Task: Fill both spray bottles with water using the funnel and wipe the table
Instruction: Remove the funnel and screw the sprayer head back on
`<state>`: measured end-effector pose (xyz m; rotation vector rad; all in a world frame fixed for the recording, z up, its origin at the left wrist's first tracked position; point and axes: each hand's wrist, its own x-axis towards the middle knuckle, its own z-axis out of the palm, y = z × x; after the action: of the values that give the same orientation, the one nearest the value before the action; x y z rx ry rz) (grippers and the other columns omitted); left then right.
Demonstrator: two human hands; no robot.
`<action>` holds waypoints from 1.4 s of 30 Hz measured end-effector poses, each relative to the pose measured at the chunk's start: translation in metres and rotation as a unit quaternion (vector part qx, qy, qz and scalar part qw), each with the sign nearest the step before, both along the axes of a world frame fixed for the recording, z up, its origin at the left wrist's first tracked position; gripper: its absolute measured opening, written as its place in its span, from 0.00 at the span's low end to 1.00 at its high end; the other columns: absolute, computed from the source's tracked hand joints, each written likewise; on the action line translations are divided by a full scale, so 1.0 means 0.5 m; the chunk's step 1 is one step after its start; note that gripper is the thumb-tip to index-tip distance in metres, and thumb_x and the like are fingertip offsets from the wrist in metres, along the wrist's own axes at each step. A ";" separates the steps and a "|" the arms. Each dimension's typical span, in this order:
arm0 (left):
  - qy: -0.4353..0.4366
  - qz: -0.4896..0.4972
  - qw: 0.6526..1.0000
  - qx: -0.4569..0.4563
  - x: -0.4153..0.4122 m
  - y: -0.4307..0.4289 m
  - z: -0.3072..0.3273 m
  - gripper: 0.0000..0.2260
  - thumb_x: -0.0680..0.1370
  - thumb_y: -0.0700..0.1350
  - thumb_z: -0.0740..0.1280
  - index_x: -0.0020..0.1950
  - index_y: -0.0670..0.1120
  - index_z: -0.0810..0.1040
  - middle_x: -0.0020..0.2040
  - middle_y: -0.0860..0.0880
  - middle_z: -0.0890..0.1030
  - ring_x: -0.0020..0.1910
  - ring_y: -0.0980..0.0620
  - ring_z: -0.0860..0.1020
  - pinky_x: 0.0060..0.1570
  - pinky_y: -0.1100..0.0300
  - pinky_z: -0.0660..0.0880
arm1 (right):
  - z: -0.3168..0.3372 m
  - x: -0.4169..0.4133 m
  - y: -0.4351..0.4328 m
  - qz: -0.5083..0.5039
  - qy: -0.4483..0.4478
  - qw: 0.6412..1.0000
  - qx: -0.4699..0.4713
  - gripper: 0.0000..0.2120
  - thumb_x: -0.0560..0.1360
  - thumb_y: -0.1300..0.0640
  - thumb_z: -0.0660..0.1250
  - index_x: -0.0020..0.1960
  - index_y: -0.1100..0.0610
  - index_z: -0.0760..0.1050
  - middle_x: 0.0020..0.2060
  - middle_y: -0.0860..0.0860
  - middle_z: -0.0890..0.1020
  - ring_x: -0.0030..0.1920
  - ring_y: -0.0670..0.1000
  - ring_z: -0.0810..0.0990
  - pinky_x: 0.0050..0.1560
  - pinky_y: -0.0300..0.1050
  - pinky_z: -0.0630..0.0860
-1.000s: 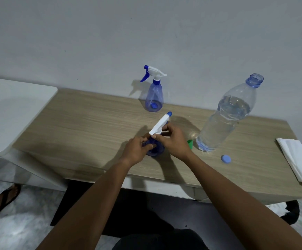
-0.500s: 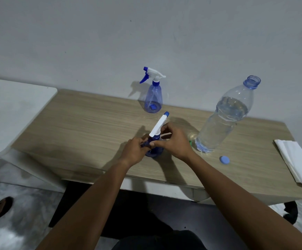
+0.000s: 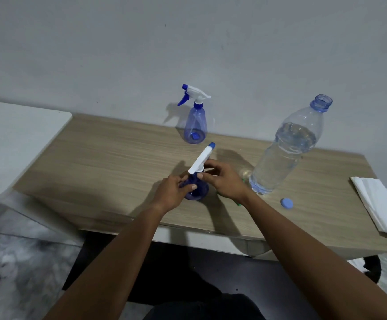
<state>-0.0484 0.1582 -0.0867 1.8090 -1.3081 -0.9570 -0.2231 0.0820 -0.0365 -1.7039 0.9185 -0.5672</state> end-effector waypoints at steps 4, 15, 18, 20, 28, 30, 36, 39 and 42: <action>0.001 -0.009 1.000 -0.010 0.004 0.000 -0.007 0.16 0.72 0.55 0.72 0.59 0.58 0.82 0.44 0.53 0.87 0.47 0.54 0.84 0.53 0.47 0.80 | -0.014 0.016 0.001 -0.054 -0.023 0.998 0.015 0.12 0.71 0.64 0.78 0.51 0.57 0.78 0.48 0.56 0.84 0.47 0.52 0.83 0.52 0.50 0.80; -0.022 -0.009 1.000 -0.019 0.001 0.001 0.000 0.13 0.75 0.51 0.73 0.60 0.54 0.83 0.43 0.51 0.86 0.45 0.53 0.83 0.51 0.53 0.79 | -0.009 -0.014 -0.024 -0.013 -0.040 0.998 0.039 0.14 0.72 0.68 0.75 0.53 0.56 0.78 0.49 0.56 0.86 0.51 0.53 0.86 0.54 0.47 0.82; -0.031 -0.004 0.999 -0.024 -0.002 0.003 0.010 0.14 0.76 0.50 0.72 0.62 0.55 0.82 0.42 0.51 0.84 0.44 0.52 0.82 0.45 0.58 0.76 | -0.006 -0.009 -0.026 0.018 -0.022 0.999 0.016 0.18 0.75 0.64 0.74 0.64 0.58 0.79 0.52 0.59 0.85 0.52 0.53 0.85 0.56 0.46 0.81; -0.035 -0.005 0.999 -0.021 -0.003 0.004 0.012 0.15 0.77 0.50 0.72 0.63 0.56 0.81 0.41 0.52 0.84 0.43 0.53 0.81 0.41 0.63 0.74 | -0.004 -0.003 -0.021 0.045 -0.011 0.999 -0.004 0.15 0.77 0.63 0.72 0.63 0.60 0.81 0.54 0.57 0.85 0.51 0.48 0.84 0.54 0.40 0.79; -0.023 -0.012 0.999 -0.019 0.001 0.001 0.001 0.15 0.75 0.51 0.72 0.61 0.57 0.81 0.44 0.53 0.86 0.45 0.54 0.83 0.49 0.55 0.79 | -0.017 0.017 -0.006 -0.033 -0.013 0.999 -0.016 0.11 0.72 0.63 0.78 0.52 0.61 0.80 0.46 0.54 0.84 0.43 0.46 0.83 0.48 0.43 0.80; -0.014 -0.011 1.000 -0.020 0.002 -0.001 -0.003 0.15 0.72 0.53 0.71 0.59 0.58 0.81 0.44 0.53 0.86 0.46 0.53 0.84 0.51 0.50 0.80 | -0.022 0.028 0.000 -0.048 -0.019 0.998 -0.037 0.12 0.70 0.61 0.79 0.49 0.57 0.78 0.43 0.50 0.83 0.43 0.48 0.82 0.48 0.44 0.79; -0.033 -0.005 0.999 -0.019 0.003 -0.001 -0.004 0.12 0.74 0.51 0.72 0.57 0.57 0.82 0.41 0.52 0.85 0.43 0.51 0.83 0.48 0.51 0.79 | -0.025 0.018 -0.004 -0.049 -0.033 0.998 -0.019 0.17 0.64 0.58 0.83 0.47 0.52 0.78 0.45 0.53 0.85 0.46 0.54 0.85 0.51 0.51 0.82; -0.022 -0.013 0.999 -0.021 0.003 0.000 -0.004 0.15 0.73 0.55 0.72 0.59 0.59 0.81 0.41 0.53 0.86 0.44 0.53 0.83 0.49 0.52 0.79 | -0.020 -0.001 -0.010 -0.026 -0.059 0.998 0.026 0.17 0.68 0.66 0.80 0.54 0.58 0.80 0.49 0.56 0.86 0.49 0.53 0.86 0.54 0.49 0.83; -0.018 -0.016 1.000 -0.020 0.005 0.000 -0.007 0.13 0.74 0.54 0.72 0.58 0.56 0.82 0.39 0.52 0.85 0.42 0.52 0.83 0.48 0.53 0.78 | -0.013 -0.006 -0.015 0.011 -0.046 0.999 0.011 0.15 0.72 0.67 0.76 0.59 0.62 0.81 0.52 0.58 0.86 0.50 0.49 0.85 0.55 0.45 0.81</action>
<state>-0.0460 0.1579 -0.0902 1.7867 -1.3726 -0.9129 -0.2261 0.0745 -0.0428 -1.6524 0.8374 -0.6128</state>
